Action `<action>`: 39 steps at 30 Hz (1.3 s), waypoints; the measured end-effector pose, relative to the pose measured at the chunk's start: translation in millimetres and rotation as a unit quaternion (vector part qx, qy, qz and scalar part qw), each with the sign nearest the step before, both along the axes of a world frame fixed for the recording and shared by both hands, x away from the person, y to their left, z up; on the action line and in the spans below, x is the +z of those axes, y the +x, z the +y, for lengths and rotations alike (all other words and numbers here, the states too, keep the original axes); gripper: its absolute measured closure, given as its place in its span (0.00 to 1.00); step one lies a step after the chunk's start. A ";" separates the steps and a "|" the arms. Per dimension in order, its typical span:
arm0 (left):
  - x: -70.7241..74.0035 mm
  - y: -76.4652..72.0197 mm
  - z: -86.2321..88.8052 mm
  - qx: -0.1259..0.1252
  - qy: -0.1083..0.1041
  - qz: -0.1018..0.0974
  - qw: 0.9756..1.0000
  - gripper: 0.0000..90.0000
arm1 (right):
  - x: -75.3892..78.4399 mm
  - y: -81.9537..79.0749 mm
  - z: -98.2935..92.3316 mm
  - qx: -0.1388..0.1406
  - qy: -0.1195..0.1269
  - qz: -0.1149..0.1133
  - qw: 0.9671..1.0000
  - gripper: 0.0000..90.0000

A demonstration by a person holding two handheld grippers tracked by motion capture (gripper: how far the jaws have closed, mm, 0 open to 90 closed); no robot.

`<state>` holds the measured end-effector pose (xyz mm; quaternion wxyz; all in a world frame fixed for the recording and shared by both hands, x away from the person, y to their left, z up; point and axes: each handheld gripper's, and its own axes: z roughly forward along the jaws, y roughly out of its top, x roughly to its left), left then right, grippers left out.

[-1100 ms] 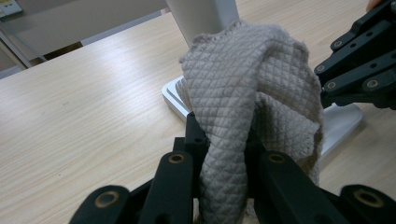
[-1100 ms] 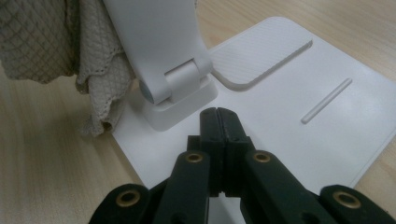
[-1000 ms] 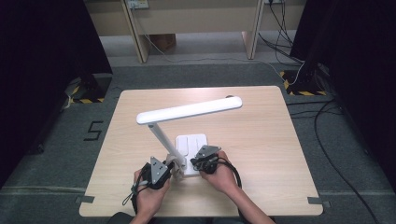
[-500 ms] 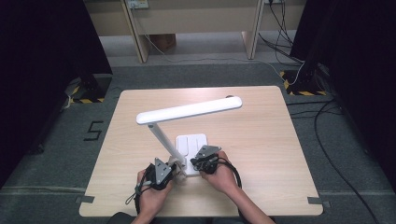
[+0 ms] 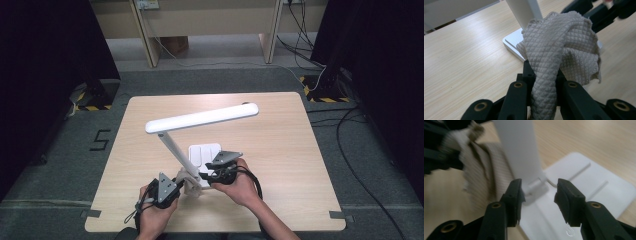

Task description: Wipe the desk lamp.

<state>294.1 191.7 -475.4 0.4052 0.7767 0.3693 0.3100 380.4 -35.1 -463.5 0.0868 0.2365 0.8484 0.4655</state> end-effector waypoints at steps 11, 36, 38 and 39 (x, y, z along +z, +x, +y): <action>22.8 -12.2 -4.3 -0.021 0.009 -0.027 0.999 0.88 | 26.0 -35.9 16.6 0.114 0.020 -0.020 0.993 0.35; 29.7 -13.1 -14.6 -0.052 -0.019 -0.042 0.998 0.75 | 41.0 -22.1 -6.5 0.094 0.021 -0.055 0.994 0.92; 26.4 -14.3 -13.3 -0.049 -0.022 -0.041 0.998 0.69 | 46.8 -19.0 -11.0 0.068 0.032 -0.058 0.996 0.92; 23.7 -14.7 -12.0 -0.046 -0.022 -0.038 0.998 0.66 | 49.9 -16.5 -13.9 0.051 0.038 -0.065 0.996 0.92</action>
